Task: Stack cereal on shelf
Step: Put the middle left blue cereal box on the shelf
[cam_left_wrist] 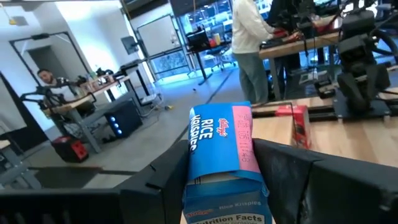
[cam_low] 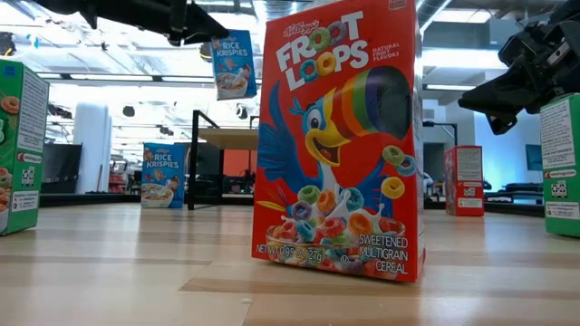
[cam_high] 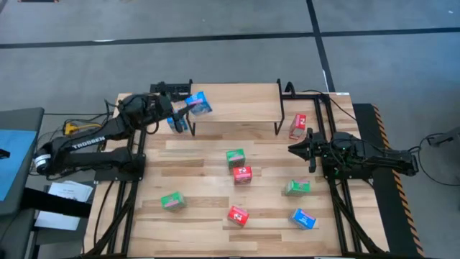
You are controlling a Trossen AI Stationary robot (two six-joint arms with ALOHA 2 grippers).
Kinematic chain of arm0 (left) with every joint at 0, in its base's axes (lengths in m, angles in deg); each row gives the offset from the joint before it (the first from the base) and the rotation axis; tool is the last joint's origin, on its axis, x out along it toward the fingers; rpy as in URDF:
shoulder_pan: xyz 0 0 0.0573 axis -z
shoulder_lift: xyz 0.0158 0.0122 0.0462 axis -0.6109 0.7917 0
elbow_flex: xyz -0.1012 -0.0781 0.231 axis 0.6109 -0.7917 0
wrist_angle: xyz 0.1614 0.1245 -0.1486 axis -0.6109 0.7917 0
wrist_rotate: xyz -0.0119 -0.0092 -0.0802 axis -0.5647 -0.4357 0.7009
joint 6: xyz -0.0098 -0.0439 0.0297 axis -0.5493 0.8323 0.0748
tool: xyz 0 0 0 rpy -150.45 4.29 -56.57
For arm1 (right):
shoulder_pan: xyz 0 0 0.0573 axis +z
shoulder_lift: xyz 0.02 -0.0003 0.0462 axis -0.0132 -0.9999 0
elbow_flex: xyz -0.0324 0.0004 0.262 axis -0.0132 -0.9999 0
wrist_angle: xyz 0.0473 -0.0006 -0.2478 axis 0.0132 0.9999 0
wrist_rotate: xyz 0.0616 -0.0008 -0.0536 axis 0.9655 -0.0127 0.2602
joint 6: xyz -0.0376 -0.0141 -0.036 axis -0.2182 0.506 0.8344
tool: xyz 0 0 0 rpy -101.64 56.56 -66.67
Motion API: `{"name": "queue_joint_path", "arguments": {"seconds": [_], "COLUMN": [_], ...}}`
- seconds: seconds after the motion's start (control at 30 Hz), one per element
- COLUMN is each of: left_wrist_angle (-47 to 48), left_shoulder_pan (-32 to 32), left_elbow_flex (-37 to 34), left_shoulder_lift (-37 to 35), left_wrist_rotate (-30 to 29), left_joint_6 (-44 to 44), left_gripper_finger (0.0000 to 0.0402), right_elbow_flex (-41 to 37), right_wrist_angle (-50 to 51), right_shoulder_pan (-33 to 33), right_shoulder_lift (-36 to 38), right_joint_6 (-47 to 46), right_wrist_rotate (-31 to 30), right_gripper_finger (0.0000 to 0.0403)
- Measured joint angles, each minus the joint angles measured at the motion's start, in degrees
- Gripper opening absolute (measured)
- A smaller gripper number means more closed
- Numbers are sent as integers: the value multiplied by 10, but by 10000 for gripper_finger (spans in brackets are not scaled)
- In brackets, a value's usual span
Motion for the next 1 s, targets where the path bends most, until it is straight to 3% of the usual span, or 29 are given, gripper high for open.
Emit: {"name": "queue_joint_path", "arguments": {"seconds": [0.3, 0.57, 1.0], "left_wrist_angle": [84, 152, 151], "left_shoulder_pan": [-96, -175, -262], "left_elbow_flex": [127, 230, 270], "left_shoulder_lift": [101, 200, 281], "left_wrist_rotate": [85, 194, 326], "left_joint_6": [-11, -11, -64], "left_gripper_finger": [155, 155, 155], "right_elbow_flex": [0, 0, 0], "right_wrist_angle": [0, 0, 0], "right_shoulder_pan": [0, 0, 0], "right_shoulder_lift": [0, 0, 0], "right_joint_6": [0, 0, 0], "right_wrist_rotate": [0, 0, 0], "right_gripper_finger": [82, 82, 82]}}
